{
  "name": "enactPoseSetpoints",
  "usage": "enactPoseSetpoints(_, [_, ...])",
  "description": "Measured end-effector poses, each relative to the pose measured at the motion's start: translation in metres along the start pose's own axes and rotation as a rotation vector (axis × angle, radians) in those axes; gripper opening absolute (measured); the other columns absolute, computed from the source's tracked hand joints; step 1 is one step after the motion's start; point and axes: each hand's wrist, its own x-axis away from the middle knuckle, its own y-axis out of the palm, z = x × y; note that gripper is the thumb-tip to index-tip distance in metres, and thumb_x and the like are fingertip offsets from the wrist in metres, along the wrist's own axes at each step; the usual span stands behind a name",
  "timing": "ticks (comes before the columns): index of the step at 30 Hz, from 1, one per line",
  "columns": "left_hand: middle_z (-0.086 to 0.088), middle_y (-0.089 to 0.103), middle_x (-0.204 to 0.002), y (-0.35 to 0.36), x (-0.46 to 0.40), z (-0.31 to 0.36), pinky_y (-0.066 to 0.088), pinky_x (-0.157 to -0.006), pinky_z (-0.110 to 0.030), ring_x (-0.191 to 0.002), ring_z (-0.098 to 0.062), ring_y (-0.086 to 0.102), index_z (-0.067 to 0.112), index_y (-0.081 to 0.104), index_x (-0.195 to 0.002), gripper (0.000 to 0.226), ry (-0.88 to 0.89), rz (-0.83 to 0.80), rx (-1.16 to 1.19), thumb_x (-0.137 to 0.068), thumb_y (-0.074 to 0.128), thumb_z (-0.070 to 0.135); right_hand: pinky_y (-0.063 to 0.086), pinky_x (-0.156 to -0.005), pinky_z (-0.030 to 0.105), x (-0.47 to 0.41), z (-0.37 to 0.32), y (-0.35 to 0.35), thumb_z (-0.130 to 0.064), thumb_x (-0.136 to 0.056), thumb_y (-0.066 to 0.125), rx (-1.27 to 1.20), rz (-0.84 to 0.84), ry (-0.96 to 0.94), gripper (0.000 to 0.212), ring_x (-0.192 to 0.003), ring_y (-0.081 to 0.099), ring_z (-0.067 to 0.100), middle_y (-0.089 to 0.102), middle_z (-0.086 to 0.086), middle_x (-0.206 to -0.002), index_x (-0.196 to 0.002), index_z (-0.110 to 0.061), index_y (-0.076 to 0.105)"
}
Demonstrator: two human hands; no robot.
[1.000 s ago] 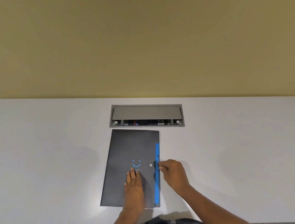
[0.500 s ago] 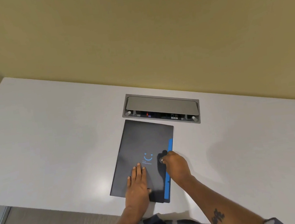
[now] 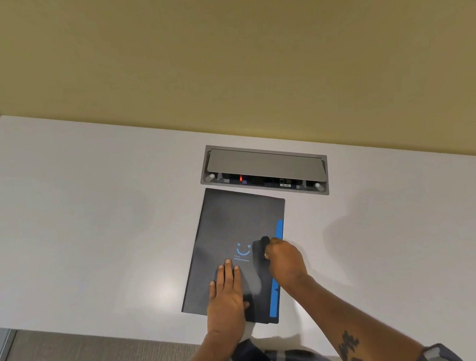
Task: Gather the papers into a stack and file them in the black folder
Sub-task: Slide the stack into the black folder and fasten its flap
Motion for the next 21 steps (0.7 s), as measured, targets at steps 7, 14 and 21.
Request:
enactPoseSetpoints(7, [-0.008, -0.017, -0.180, -0.005, 0.002, 0.002, 0.004, -0.136, -0.051, -0.166, -0.032, -0.015, 0.017, -0.007, -0.170, 0.089, -0.007, -0.017, -0.013, -0.109, 0.055, 0.032, 0.048, -0.114, 0.031, -0.004, -0.001, 0.005, -0.031, -0.114, 0.046, -0.098, 0.004, 0.065, 0.040, -0.125, 0.067, 0.029, 0.068, 0.013, -0.139, -0.141, -0.005, 0.059])
enactPoseSetpoints(14, [-0.010, 0.046, -0.166, -0.039, 0.008, -0.001, 0.049, -0.119, -0.039, -0.149, -0.027, 0.052, 0.021, 0.019, -0.170, 0.074, -0.058, 0.142, 0.260, -0.107, 0.058, 0.030, 0.055, -0.108, 0.032, 0.004, 0.006, -0.002, -0.022, -0.105, 0.066, -0.153, 0.076, 0.003, 0.030, -0.113, 0.074, 0.028, 0.075, 0.012, -0.128, -0.129, -0.006, 0.071])
enactPoseSetpoints(21, [-0.017, 0.074, -0.128, -0.080, -0.011, -0.056, 0.062, -0.094, -0.051, -0.112, -0.039, 0.072, 0.008, 0.061, -0.144, 0.045, -0.277, 0.411, 0.458, -0.100, 0.061, -0.001, 0.053, -0.094, 0.028, 0.023, 0.034, -0.001, -0.018, -0.092, 0.083, -0.569, 0.229, 0.152, 0.037, -0.107, 0.069, 0.027, 0.070, 0.011, -0.121, -0.124, -0.002, 0.071])
